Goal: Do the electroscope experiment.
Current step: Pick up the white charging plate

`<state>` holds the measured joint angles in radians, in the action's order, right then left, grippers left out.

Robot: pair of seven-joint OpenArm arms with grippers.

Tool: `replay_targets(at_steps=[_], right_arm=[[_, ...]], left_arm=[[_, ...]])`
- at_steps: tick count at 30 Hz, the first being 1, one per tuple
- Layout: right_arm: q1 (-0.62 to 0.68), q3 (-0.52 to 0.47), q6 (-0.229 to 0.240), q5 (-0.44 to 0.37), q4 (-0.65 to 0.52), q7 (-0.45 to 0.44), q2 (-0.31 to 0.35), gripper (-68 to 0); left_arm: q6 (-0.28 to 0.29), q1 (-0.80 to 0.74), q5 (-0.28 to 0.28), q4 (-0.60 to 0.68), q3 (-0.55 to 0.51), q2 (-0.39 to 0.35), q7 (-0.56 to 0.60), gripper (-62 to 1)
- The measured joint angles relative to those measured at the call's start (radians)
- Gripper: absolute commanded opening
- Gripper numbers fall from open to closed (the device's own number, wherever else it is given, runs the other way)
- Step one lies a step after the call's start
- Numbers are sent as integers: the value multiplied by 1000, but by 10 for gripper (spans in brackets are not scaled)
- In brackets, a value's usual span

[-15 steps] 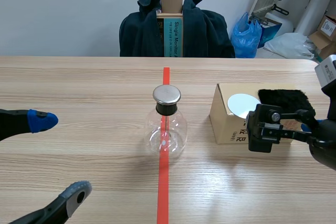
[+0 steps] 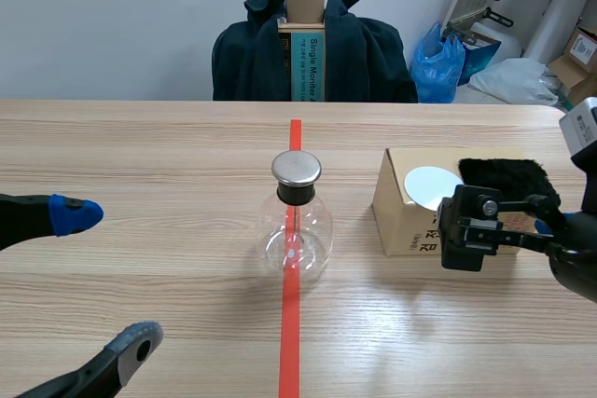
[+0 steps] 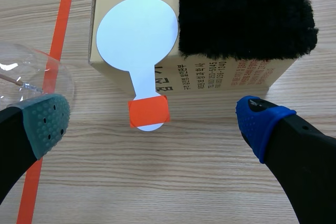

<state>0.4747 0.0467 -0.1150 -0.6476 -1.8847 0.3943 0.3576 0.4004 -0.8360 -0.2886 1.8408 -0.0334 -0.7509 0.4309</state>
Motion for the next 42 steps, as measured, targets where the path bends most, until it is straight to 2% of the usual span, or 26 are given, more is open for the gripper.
replay_targets(at_steps=[35,42], right_arm=[[0,0,0,0,0,0,0,4],[0,0,0,0,0,27,0,4]], left_arm=[[0,0,0,0,0,0,0,14],[0,0,0,0,0,0,0,14]])
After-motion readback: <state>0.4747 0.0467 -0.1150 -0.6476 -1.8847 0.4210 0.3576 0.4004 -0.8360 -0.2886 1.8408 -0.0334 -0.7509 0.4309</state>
